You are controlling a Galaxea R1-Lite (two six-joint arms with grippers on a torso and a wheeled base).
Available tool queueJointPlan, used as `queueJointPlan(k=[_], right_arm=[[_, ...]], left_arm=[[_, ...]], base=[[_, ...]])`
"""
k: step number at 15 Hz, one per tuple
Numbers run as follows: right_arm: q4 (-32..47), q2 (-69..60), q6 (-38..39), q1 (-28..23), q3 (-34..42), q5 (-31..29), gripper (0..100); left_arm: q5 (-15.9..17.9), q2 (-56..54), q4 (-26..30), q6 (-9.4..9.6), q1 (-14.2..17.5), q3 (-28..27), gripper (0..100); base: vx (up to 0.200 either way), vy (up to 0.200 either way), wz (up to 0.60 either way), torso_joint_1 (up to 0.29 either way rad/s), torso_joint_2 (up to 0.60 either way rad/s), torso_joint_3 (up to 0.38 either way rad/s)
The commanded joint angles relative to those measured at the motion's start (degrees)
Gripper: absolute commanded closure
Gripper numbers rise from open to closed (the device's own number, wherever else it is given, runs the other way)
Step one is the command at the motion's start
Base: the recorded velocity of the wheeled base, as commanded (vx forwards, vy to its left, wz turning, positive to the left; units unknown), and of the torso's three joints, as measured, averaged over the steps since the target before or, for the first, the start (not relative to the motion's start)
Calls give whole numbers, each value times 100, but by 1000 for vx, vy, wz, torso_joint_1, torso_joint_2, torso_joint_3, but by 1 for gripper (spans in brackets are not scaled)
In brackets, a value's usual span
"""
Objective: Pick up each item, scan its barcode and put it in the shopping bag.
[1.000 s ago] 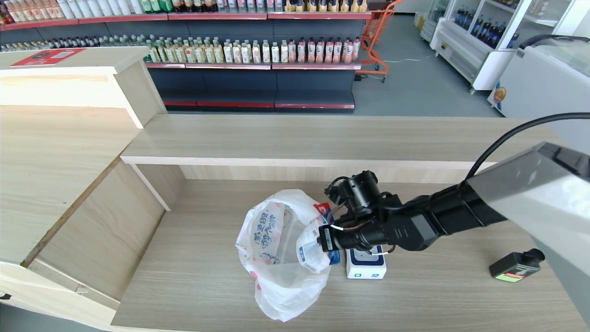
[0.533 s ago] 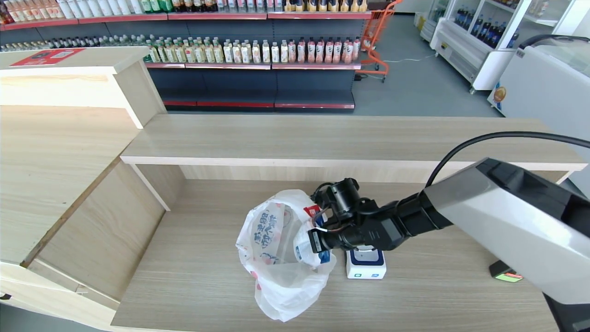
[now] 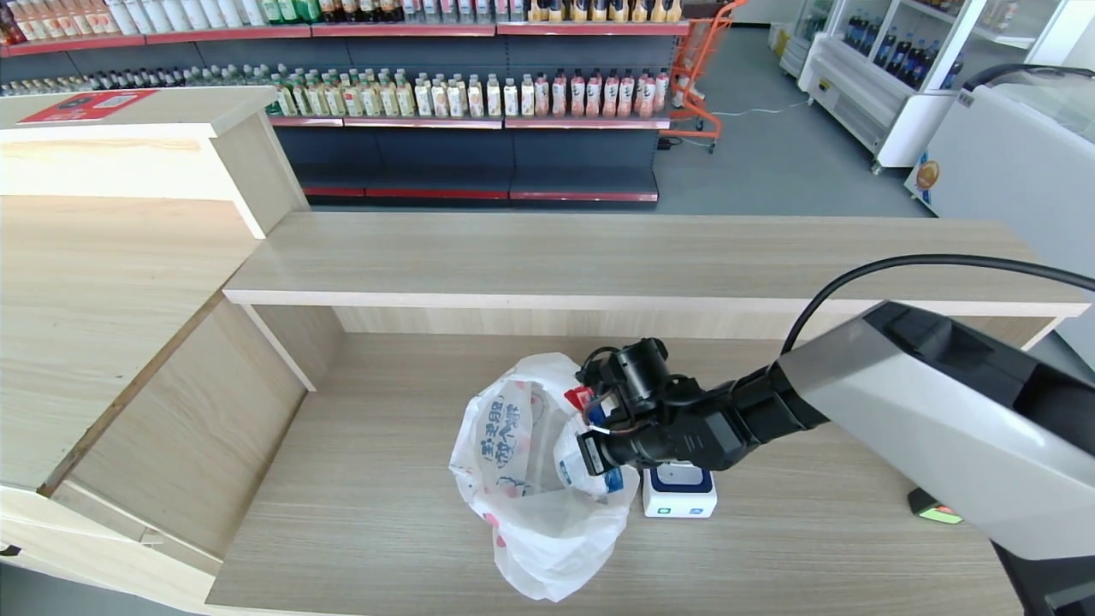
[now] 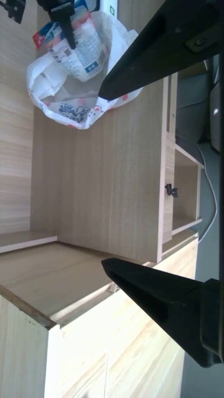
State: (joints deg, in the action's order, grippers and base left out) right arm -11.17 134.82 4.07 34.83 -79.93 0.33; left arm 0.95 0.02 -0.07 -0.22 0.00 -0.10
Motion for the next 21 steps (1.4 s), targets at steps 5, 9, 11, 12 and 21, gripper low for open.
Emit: queueJointPlan(k=[5,9,11,12,21], right_arm=[[-140,-518,542,6,30,582,0],[44,-1370,1105,-231,505,767,0],[-17,-1748,1280,-547,1050,828,0],[-87,-1792,1289,-662,1120,820,0],[-360,-5123,1315,-1576,3643,248,0]], left_arm=[[2,-2,-1,-4,0,1,0],[2,-2,-1,-4,0,1,0],[2,-2,-1,-4,0,1,0],[2,-2,-1,-4,0,1,0],[2,-2,-1,4,0,1,0]], base=[[0,0,0,0,0,0],[0,0,0,0,0,0],[0,0,0,0,0,0],[0,0,0,0,0,0],[0,0,0,0,0,0]])
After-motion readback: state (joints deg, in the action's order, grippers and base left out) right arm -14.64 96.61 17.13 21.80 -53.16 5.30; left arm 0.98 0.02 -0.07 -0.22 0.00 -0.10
